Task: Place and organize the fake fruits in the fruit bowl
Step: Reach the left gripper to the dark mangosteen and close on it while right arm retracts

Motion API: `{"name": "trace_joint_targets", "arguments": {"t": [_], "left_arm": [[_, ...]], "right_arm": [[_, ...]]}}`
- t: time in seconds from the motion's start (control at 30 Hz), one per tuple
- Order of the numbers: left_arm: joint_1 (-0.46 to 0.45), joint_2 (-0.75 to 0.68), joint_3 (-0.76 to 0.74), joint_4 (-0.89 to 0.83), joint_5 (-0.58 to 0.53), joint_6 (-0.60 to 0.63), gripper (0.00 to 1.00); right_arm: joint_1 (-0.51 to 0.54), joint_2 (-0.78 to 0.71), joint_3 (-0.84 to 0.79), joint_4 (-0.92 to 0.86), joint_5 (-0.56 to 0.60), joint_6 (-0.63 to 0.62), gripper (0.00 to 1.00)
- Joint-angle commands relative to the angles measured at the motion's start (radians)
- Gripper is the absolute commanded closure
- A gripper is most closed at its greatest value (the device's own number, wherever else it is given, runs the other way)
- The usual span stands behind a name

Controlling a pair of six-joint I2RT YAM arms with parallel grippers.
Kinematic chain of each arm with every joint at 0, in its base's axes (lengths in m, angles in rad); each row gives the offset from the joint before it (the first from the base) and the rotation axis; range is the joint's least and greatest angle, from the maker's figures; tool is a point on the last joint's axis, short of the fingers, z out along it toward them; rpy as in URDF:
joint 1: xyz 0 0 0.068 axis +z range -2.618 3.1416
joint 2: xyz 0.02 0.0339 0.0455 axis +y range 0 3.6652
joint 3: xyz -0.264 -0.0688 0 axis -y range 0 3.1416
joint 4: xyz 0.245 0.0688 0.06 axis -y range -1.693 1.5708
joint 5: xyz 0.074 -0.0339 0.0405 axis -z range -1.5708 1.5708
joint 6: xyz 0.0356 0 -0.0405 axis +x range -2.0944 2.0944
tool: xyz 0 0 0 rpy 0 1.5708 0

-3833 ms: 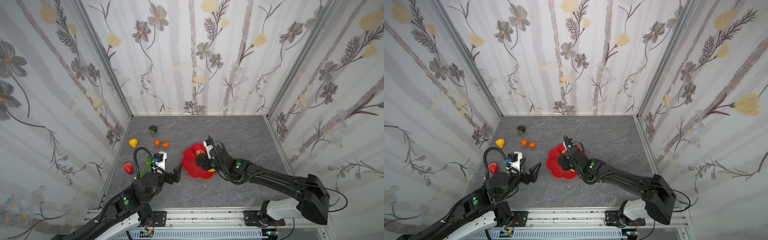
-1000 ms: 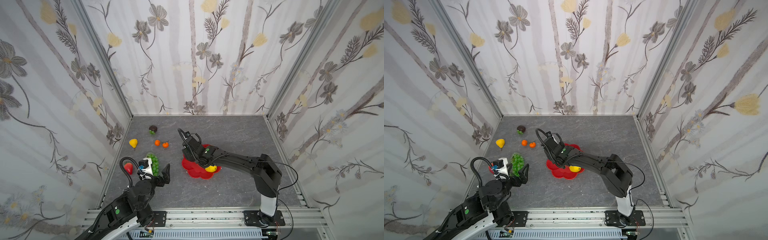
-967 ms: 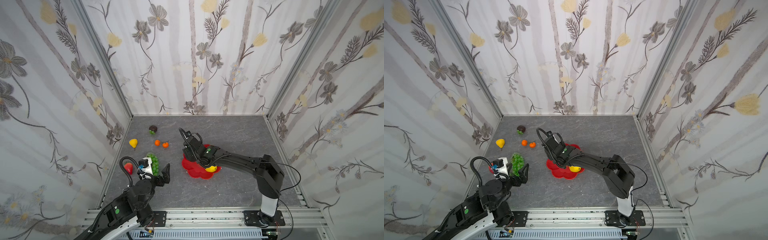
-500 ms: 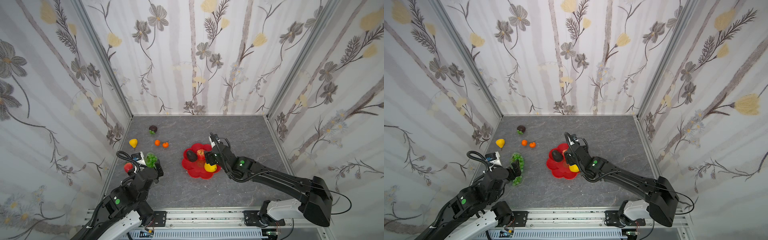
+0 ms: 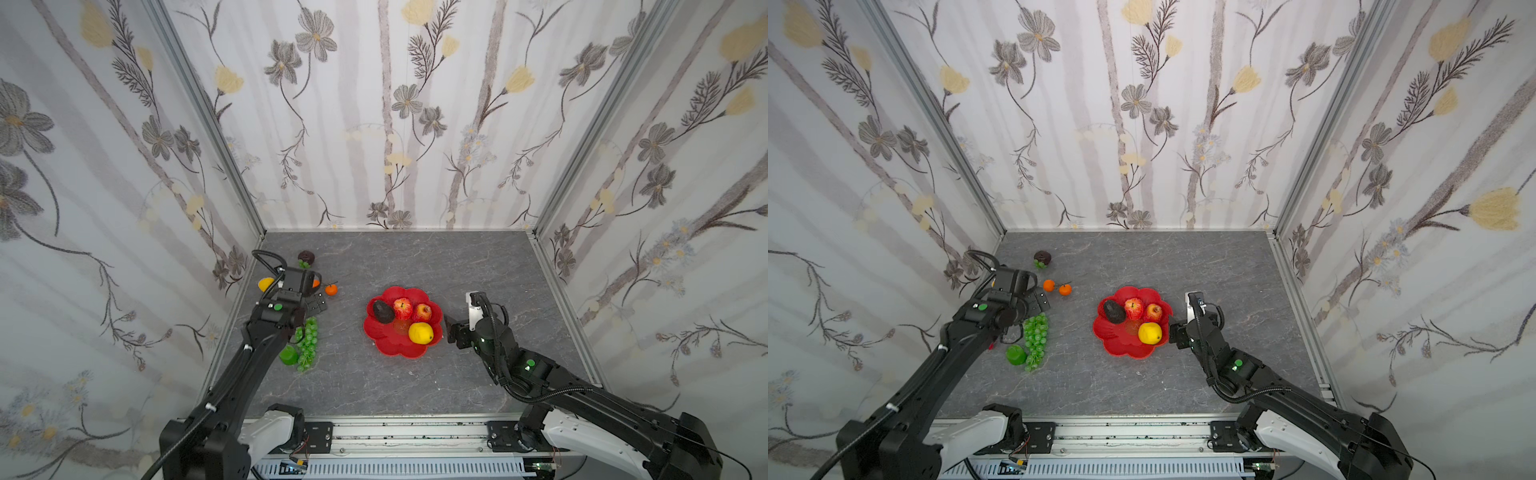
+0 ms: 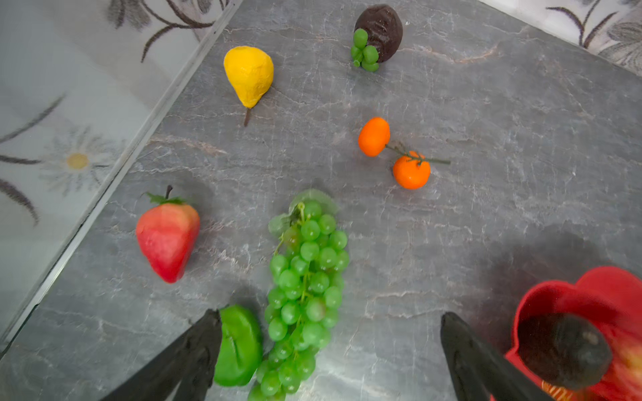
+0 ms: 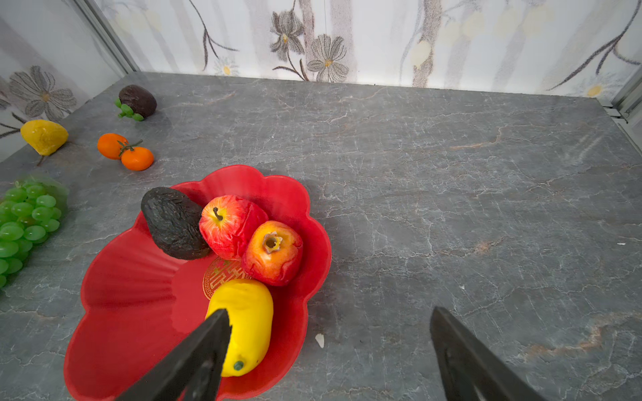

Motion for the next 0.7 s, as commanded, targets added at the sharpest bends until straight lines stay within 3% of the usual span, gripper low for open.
{"name": "trace_joint_targets", "arguments": {"t": [0.0,0.23,0.67], "left_arm": [[0.069,0.183,0.143,0.071,0.097,0.094,0.03],[0.149,0.573,0.512,0.032,0.156,0.208,0.08],[0.182,1.075,1.079,-0.110,0.185,0.458,0.13]], "right_arm": [[-0.001,-0.039,-0.053,0.157,0.016,-0.019,0.09],[-0.001,-0.082,-0.158,0.286,-0.003,-0.028,0.07],[-0.001,-0.016,-0.170,0.354,-0.014,-0.033,0.06]]}}
